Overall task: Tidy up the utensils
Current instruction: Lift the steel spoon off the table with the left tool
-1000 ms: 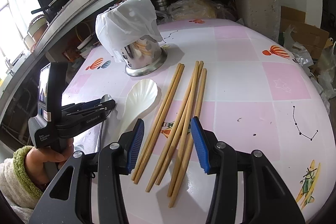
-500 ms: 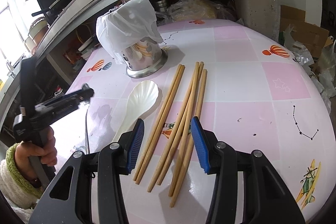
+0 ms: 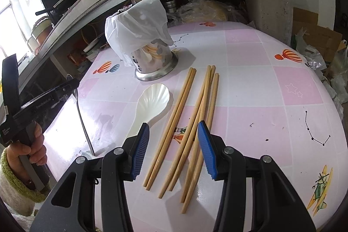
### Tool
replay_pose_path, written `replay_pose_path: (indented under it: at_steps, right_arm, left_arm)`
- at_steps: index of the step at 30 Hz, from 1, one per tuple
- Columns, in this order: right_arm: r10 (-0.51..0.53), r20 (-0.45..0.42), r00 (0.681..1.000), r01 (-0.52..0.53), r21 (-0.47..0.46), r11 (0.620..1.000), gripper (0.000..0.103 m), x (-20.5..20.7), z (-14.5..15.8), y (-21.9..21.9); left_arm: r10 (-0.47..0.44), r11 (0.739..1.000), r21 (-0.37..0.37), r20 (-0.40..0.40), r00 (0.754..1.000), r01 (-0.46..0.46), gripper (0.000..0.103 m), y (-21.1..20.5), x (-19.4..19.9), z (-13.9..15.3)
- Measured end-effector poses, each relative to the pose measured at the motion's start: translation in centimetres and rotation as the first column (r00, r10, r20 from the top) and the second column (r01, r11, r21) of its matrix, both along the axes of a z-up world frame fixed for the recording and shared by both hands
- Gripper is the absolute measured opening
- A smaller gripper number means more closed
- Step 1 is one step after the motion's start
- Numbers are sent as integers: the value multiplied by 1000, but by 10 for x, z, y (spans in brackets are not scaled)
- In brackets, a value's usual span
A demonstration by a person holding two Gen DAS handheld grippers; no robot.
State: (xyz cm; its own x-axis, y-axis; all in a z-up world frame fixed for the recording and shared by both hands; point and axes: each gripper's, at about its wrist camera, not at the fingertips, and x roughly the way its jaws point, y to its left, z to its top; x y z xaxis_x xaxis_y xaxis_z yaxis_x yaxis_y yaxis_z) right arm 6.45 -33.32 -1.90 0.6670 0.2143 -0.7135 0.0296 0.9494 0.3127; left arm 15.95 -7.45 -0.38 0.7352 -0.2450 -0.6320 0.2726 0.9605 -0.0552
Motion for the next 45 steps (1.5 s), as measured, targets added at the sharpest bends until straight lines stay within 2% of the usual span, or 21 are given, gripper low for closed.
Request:
replay_pose_path:
  at_steps: [8, 45]
  right_arm:
    - [2, 3, 1000, -2, -2, 1000, 46, 0, 1, 1]
    - [4, -2, 1000, -4, 17, 1000, 46, 0, 1, 1]
  left_arm:
    - [0, 1000, -12, 28, 1000, 0, 35, 4, -3, 6]
    - [4, 1000, -28, 59, 998, -2, 35, 10, -5, 15]
